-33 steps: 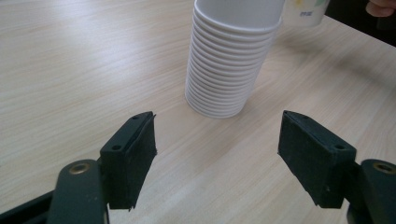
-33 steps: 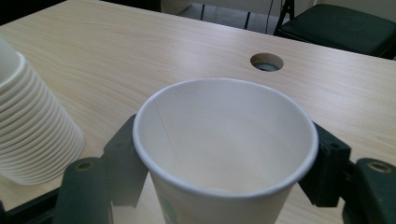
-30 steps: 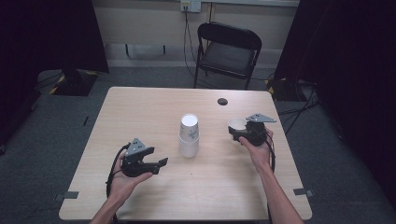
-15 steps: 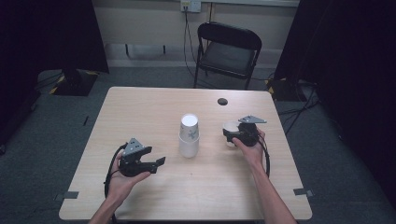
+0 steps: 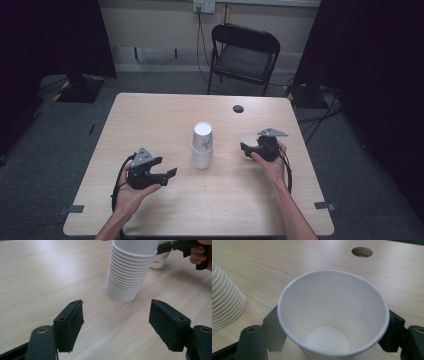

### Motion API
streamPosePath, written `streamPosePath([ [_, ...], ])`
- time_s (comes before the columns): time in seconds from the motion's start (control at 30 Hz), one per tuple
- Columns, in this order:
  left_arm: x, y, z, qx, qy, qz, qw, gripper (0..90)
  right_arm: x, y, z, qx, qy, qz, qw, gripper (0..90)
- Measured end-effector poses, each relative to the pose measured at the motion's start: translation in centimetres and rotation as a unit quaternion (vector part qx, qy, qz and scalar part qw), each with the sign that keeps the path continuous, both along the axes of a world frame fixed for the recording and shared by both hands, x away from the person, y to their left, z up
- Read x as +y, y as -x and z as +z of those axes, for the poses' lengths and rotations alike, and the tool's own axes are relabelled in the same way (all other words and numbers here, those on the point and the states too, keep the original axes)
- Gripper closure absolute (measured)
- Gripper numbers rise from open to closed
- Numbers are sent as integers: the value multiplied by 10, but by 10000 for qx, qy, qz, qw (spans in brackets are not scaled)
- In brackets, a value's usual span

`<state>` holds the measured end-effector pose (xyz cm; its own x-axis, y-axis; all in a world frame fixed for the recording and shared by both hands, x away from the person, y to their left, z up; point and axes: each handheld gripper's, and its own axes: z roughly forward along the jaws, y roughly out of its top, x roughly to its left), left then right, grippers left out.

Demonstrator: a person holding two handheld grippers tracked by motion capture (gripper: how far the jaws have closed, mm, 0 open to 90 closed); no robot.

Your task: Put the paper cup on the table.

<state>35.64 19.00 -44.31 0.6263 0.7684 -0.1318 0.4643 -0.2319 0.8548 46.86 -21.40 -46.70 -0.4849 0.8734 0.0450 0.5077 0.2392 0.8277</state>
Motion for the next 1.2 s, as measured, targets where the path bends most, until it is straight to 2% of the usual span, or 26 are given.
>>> streamPosePath([
  [0.07,0,0,0,2,3,4,10000,275,0,1,-1,40,11,19,10000,243],
  [0.1,0,0,0,6,5,1,10000,275,-1,2,-2,99,4,-7,10000,203],
  [0.3,0,0,0,-14,-23,-17,10000,273,0,3,-4,146,-49,-3,9999,140],
  [0.47,0,-1,0,13,-9,0,10000,267,-1,4,-3,154,-87,33,9998,137],
  [0.6,0,-1,1,51,164,16,9999,259,-6,5,-2,150,-126,-42,9998,137],
  [0.73,1,-2,1,43,135,45,9999,243,-8,8,-2,146,-92,-15,9998,137],
  [0.87,2,-2,2,51,165,222,9996,187,-11,11,-2,160,-143,-20,9998,137],
  [1.1,3,-3,3,88,222,239,9994,159,-14,18,5,178,-196,39,9996,137],
  [1.2,2,-2,6,37,245,221,9994,158,-16,22,9,164,-193,13,9997,137],
])
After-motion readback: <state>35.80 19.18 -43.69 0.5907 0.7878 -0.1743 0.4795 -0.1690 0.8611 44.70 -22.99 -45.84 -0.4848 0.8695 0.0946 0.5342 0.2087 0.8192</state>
